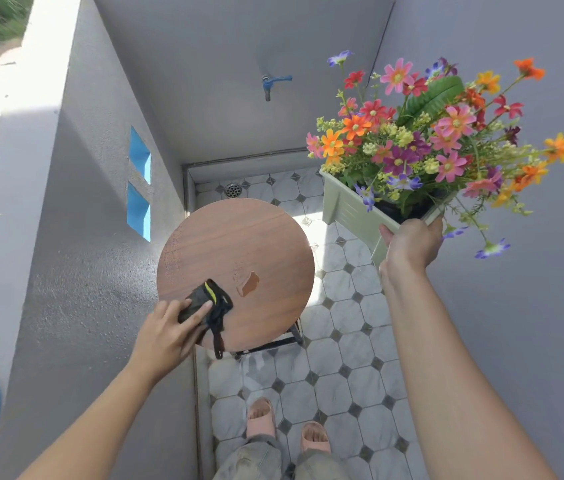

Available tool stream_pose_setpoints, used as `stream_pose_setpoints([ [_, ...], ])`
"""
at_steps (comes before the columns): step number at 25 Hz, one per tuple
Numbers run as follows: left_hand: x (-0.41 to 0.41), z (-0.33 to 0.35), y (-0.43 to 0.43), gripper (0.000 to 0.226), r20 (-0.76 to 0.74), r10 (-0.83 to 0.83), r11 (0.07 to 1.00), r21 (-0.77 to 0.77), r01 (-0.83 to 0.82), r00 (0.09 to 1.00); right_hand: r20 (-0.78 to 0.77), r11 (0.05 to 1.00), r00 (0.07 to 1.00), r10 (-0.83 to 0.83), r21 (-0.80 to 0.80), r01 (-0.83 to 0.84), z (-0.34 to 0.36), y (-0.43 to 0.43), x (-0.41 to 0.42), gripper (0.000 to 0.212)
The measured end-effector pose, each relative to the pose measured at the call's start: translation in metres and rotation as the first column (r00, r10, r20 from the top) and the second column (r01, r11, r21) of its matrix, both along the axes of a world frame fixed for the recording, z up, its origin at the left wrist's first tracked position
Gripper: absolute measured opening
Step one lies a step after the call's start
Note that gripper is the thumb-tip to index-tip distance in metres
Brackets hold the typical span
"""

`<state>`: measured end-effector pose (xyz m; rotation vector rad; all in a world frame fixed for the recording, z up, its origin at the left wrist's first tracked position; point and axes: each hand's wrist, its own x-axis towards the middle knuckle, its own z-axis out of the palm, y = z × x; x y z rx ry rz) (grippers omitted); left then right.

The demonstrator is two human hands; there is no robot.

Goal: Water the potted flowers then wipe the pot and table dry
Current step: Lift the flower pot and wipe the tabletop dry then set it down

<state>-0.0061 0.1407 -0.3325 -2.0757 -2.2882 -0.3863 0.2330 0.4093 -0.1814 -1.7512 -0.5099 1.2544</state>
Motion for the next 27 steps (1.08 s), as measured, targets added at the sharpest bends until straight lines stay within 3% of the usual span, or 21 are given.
stream_pose_setpoints([
  [3,-0.030,0.000,0.041,0.045,0.036,0.313,0.950,-0.025,-0.312,0.949,-0.025,1.000,1.000,-0.011,0.013,0.011,-0.002,0.004,0.003,0.064],
  [5,-0.033,-0.001,0.079,0.049,0.034,0.373,0.927,-0.057,-0.370,0.927,-0.036,1.000,0.999,-0.013,0.015,0.014,-0.004,0.006,0.004,0.064],
  [7,-0.023,0.000,0.115,0.051,0.037,0.249,0.968,-0.033,-0.248,0.968,-0.052,0.999,0.998,-0.026,0.021,0.027,-0.004,0.009,0.004,0.065],
  [9,0.004,0.002,0.138,0.051,0.020,0.024,0.999,0.033,-0.024,1.000,-0.070,0.999,0.997,-0.042,0.029,0.044,-0.005,0.013,0.005,0.064],
  [12,0.056,0.001,0.123,0.043,0.024,-0.278,0.960,0.019,0.278,0.960,-0.081,0.998,0.996,-0.048,0.025,0.050,-0.003,0.017,0.006,0.062],
  [15,0.081,0.000,0.065,0.038,0.064,-0.349,0.936,-0.018,0.351,0.935,-0.079,0.999,0.996,-0.042,0.030,0.045,-0.003,0.022,0.008,0.062],
  [18,0.067,-0.005,0.013,0.037,0.060,-0.208,0.977,0.050,0.205,0.976,-0.101,0.997,0.993,-0.056,0.038,0.060,-0.003,0.026,0.010,0.063],
  [20,0.040,-0.003,0.004,0.036,0.086,0.032,0.996,0.082,-0.039,0.996,-0.118,0.997,0.991,-0.063,0.042,0.068,-0.003,0.028,0.011,0.062],
  [23,-0.006,0.002,0.031,0.030,0.134,0.377,0.920,0.062,-0.387,0.917,-0.118,0.997,0.991,-0.061,0.036,0.066,-0.004,0.026,0.010,0.061],
  [25,-0.012,0.006,0.064,0.028,0.131,0.370,0.922,0.070,-0.381,0.920,-0.118,0.997,0.991,-0.063,0.040,0.069,-0.007,0.025,0.007,0.062],
  [27,0.014,0.005,0.087,0.032,0.112,0.211,0.970,0.096,-0.222,0.971,-0.117,0.997,0.991,-0.064,0.038,0.069,-0.009,0.025,0.005,0.063],
])
